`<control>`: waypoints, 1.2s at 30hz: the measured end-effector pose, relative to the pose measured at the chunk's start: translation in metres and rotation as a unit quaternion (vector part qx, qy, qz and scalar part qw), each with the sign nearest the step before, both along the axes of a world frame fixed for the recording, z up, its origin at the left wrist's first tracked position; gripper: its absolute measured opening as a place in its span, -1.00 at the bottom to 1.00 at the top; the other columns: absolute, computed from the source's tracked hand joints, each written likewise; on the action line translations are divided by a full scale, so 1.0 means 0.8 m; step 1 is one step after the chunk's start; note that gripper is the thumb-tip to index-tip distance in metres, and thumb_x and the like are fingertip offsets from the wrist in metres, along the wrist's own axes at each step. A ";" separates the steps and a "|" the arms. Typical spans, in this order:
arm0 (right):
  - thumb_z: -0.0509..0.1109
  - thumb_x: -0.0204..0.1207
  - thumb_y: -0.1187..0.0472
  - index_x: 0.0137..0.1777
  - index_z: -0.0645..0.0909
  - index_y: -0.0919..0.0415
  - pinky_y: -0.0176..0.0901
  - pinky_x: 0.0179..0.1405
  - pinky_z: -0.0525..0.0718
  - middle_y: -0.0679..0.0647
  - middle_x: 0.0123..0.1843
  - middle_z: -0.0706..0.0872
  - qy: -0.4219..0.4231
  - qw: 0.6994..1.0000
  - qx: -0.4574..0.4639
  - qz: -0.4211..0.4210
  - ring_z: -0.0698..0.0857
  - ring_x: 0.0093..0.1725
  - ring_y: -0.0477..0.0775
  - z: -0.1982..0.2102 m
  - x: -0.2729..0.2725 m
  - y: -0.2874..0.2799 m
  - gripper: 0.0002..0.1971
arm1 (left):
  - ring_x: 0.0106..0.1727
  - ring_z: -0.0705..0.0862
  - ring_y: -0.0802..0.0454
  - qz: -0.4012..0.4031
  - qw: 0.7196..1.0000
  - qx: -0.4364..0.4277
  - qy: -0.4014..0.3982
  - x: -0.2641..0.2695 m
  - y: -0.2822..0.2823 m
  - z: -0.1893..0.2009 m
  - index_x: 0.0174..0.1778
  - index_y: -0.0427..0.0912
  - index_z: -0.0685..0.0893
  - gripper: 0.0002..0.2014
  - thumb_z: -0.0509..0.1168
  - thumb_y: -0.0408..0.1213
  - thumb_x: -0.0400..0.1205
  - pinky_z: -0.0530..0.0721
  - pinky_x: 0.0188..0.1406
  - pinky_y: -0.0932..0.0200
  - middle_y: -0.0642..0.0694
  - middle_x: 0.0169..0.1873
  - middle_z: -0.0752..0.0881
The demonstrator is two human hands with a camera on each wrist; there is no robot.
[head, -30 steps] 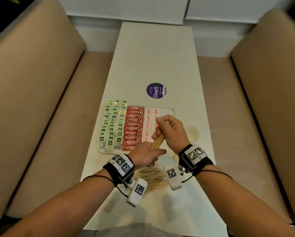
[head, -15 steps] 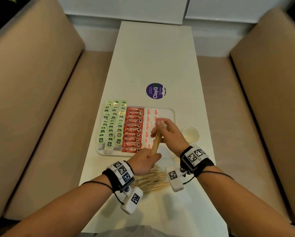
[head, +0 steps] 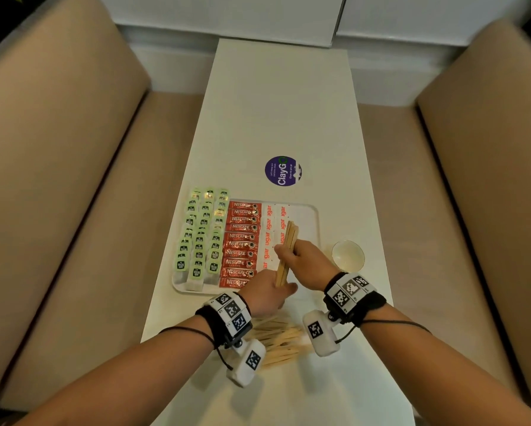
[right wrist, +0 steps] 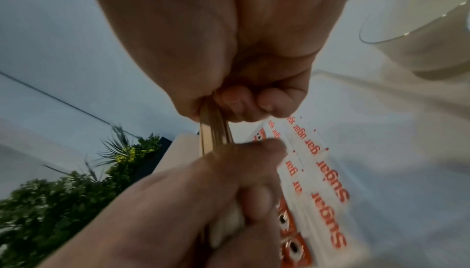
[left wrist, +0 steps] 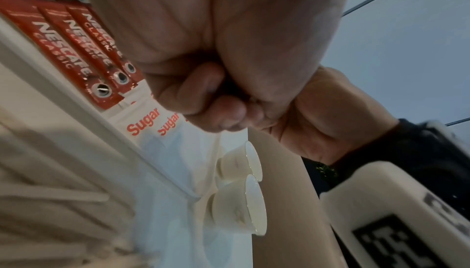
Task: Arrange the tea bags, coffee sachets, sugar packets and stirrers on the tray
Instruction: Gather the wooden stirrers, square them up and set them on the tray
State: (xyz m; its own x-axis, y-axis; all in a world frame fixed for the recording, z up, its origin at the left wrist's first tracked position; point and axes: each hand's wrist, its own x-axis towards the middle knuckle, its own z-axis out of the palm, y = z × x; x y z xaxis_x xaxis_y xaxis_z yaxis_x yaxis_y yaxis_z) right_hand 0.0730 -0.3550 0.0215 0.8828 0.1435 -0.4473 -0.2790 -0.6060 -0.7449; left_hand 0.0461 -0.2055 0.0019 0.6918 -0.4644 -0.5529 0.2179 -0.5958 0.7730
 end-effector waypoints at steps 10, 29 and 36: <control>0.24 0.76 -0.02 -0.35 0.48 0.24 -0.15 -0.42 0.44 0.08 -0.43 0.51 0.055 0.986 -0.155 0.006 0.45 -0.47 0.03 -0.007 0.128 -0.048 -0.54 | -0.12 0.76 -0.01 -0.048 0.990 0.105 -0.075 0.120 -0.006 0.005 0.09 -0.01 0.66 -0.48 0.15 0.38 0.63 0.73 -0.04 -0.03 0.00 -0.12 0.76; 0.30 0.68 0.05 -0.05 0.66 0.21 -0.11 -0.18 0.64 0.17 -0.01 0.77 0.131 0.950 -0.284 0.023 0.77 -0.07 0.16 -0.079 0.178 -0.039 -0.76 | 0.63 0.16 -0.25 -0.154 0.898 0.302 -0.282 0.220 -0.052 -0.075 0.49 0.13 0.51 -0.46 0.41 -0.08 0.56 0.21 0.58 -0.24 -0.14 0.59 0.33; 0.34 0.63 0.04 0.10 0.67 0.19 -0.01 -0.05 0.65 0.19 0.11 0.75 0.089 0.941 -0.323 0.039 0.75 0.07 0.27 -0.077 0.181 -0.033 -0.76 | 0.71 0.00 -0.30 -0.157 0.893 0.306 -0.289 0.223 -0.054 -0.078 0.48 0.14 0.51 -0.48 0.40 -0.06 0.57 0.14 0.63 -0.28 -0.18 0.69 0.16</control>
